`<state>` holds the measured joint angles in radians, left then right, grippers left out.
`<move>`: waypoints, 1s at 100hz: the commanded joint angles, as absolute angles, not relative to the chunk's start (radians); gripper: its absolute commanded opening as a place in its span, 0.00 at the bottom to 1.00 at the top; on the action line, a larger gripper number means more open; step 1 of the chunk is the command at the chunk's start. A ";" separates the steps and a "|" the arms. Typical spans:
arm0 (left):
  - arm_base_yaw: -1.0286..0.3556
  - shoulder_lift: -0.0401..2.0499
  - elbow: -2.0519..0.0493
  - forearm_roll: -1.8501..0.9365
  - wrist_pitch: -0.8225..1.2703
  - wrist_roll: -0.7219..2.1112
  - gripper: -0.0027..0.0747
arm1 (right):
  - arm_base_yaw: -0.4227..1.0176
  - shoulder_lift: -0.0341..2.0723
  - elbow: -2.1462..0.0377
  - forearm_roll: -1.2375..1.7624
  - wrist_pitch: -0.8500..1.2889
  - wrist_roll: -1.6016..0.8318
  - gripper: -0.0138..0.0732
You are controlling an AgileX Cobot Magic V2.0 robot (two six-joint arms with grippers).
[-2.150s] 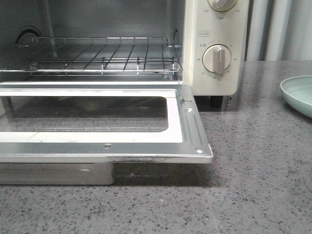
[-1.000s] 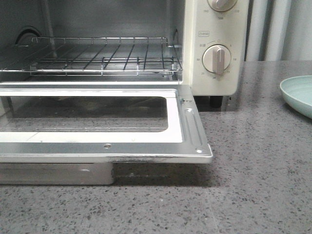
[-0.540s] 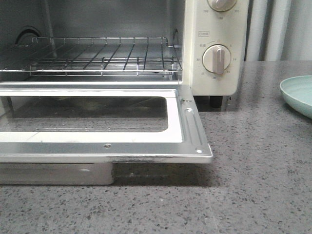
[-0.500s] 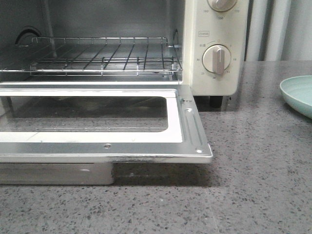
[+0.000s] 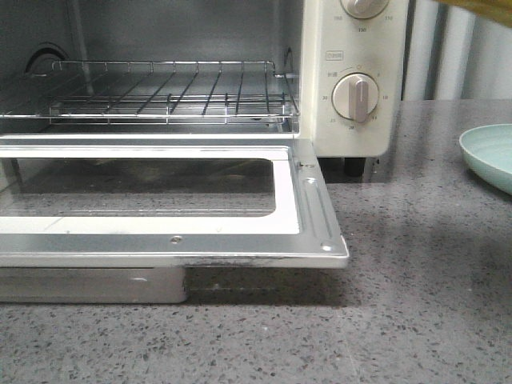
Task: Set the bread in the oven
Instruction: 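Lift the bread roll with the right gripper and carry it toward the open oven, then lower the bread roll onto the oven rack and open the right gripper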
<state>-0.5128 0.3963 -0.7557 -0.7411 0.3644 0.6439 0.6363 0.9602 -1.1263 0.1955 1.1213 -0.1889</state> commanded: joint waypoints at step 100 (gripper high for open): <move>-0.515 0.405 -0.788 -0.768 0.306 0.644 0.01 | 0.974 1.494 -1.519 -0.298 0.829 -0.129 0.09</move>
<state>-0.5128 0.3963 -0.7557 -0.7411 0.3637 0.6439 0.9750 1.5113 -1.4819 -0.2025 0.9019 -0.1600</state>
